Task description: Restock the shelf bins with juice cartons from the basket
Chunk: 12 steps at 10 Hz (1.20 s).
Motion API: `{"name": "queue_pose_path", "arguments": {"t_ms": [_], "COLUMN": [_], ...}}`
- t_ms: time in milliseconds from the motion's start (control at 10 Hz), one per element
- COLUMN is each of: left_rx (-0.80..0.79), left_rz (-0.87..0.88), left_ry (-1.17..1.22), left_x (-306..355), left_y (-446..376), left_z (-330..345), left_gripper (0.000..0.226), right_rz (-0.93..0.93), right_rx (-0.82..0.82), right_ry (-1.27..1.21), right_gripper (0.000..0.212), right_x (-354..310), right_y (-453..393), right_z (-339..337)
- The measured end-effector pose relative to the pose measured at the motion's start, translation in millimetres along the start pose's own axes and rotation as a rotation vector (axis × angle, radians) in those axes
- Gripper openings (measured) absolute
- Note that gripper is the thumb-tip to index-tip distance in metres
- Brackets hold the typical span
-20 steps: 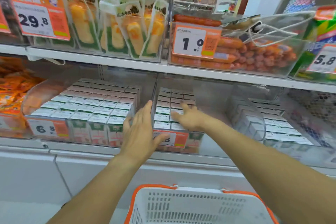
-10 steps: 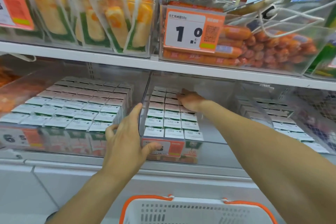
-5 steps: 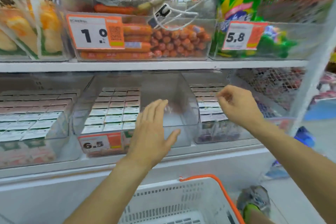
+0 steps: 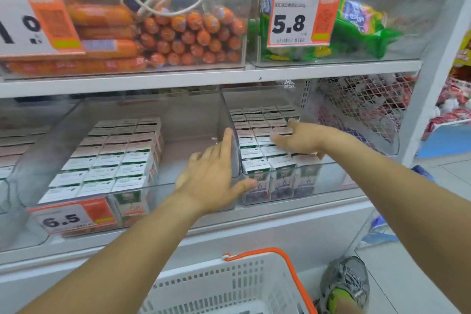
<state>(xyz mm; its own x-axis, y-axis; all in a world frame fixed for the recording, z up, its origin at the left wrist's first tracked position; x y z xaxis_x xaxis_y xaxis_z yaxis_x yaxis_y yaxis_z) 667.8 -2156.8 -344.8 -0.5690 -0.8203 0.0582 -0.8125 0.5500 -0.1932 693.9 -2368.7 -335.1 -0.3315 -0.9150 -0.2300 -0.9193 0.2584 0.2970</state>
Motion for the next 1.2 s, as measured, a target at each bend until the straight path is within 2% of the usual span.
{"name": "queue_pose_path", "arguments": {"t_ms": [100,200,300,400,500,600,700,800,900,1000,1100,1200], "left_rx": [0.020,0.051,0.067,0.061,0.050,0.038,0.047,0.022,0.006,-0.041,-0.039,0.012], "left_rz": [0.021,0.015,0.015,0.019,0.018,0.020,0.023,0.017,0.005,-0.031,-0.049,-0.051], "left_ry": [-0.023,-0.038,-0.050,-0.041,-0.028,-0.019,-0.019,-0.030,-0.033,0.023,0.108,0.282], "left_x": [2.6,3.0,3.0,2.3,2.0,1.0,1.2,2.0,-0.3,-3.2,-2.6,-8.0], "left_y": [-0.1,0.3,1.6,2.2,3.2,3.6,3.0,1.7,1.7,2.3,4.7,10.4], "left_z": [-0.3,-1.8,-1.7,-1.0,-2.1,-0.4,0.2,3.2,5.0,5.3,-1.4,-11.1], "left_gripper": [0.114,0.112,0.110,0.110,0.109,0.108,0.108,0.109,0.109,0.111,0.116,0.115], "right_rz": [0.022,-0.002,0.048,0.033,0.160,0.147,0.211,0.191,0.091,0.038,-0.134,-0.288], "right_rx": [0.049,0.052,-0.007,-0.057,0.223,0.213,0.287,0.251,0.142,0.196,0.392,0.625], "right_ry": [0.068,0.049,0.054,-0.118,-0.025,0.020,0.047,0.056,0.125,0.104,0.005,-0.290], "right_gripper": [0.077,0.078,0.092,0.085,0.087,0.082,0.079,0.080,0.086,0.064,0.043,0.012], "right_x": [-13.4,-27.7,-18.4,-27.2,-14.0,-18.0,-25.1,-24.3,-21.5,-26.2,-39.8,-49.2], "right_y": [-18.3,-50.3,-69.1,-66.1,-88.3,-113.5,-121.8,-130.1,-133.8,-100.5,-44.1,39.0], "right_z": [-9.6,17.6,26.6,2.4,-37.1,-27.0,-16.3,-12.4,-13.3,-24.8,-37.7,-41.3]}}
Point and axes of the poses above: each hand's wrist, its own y-axis away from the middle knuckle, its own z-axis out of the palm, x = y × z, the point moved 8 cm from there along -y, towards the middle knuckle
